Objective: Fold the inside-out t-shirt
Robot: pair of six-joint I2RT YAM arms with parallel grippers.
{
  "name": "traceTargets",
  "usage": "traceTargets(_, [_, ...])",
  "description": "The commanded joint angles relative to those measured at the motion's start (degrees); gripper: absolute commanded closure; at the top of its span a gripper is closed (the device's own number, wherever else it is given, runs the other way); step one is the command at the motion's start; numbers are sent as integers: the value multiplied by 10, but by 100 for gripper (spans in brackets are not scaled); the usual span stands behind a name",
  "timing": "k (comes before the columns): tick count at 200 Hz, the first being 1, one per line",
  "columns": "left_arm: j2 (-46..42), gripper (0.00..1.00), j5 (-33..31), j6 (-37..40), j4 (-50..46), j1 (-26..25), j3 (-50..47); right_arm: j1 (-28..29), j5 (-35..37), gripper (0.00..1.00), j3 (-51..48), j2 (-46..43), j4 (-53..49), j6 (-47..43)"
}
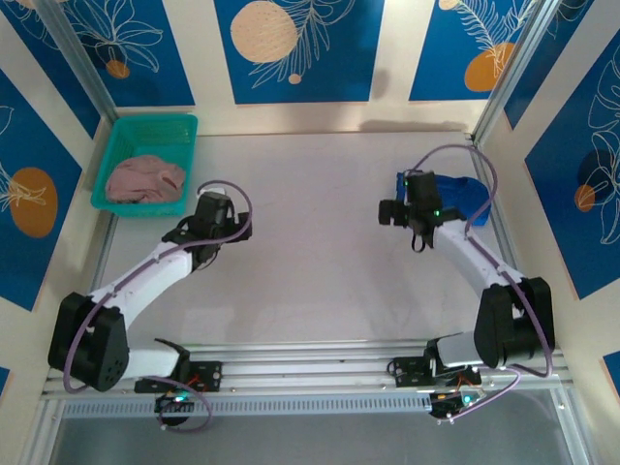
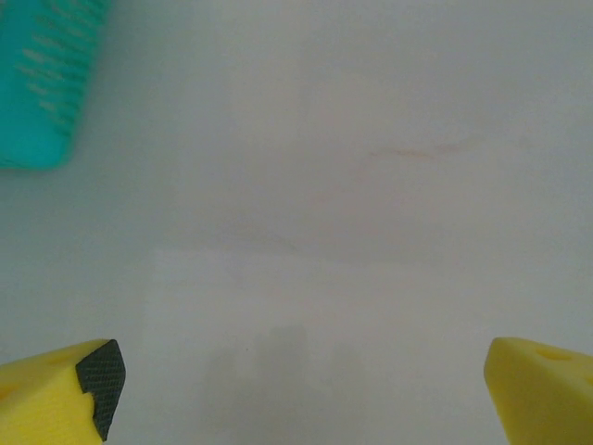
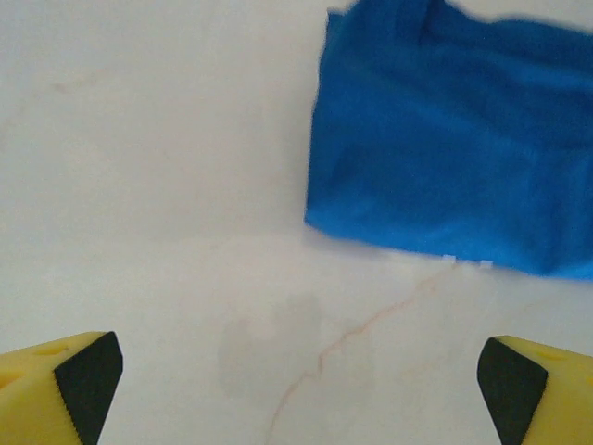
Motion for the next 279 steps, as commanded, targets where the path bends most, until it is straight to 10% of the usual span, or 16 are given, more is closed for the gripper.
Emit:
traceTargets(1, [-15,0,-170,57,97,7,-46,0,37,0,-91,-26,217,-16])
traceTargets(25, [11,0,-217,123,195,19,-91,1,40,1,-197,-28,421,-63])
traceTargets(94, [13,0,-64,187,365,64,-139,-52,-24,1,-283,27,608,-70])
traceTargets(127, [-17,0,-85,216,330,69,-159,-65,-54,1,-291,32,622,-61])
traceTargets(219, [112,0,16,258,661,132,-274,-69,-65,1,-289,94,673,-58])
traceTargets(279, [137,0,65,227,624,170,-250,-89,-79,1,-284,93,658,-37])
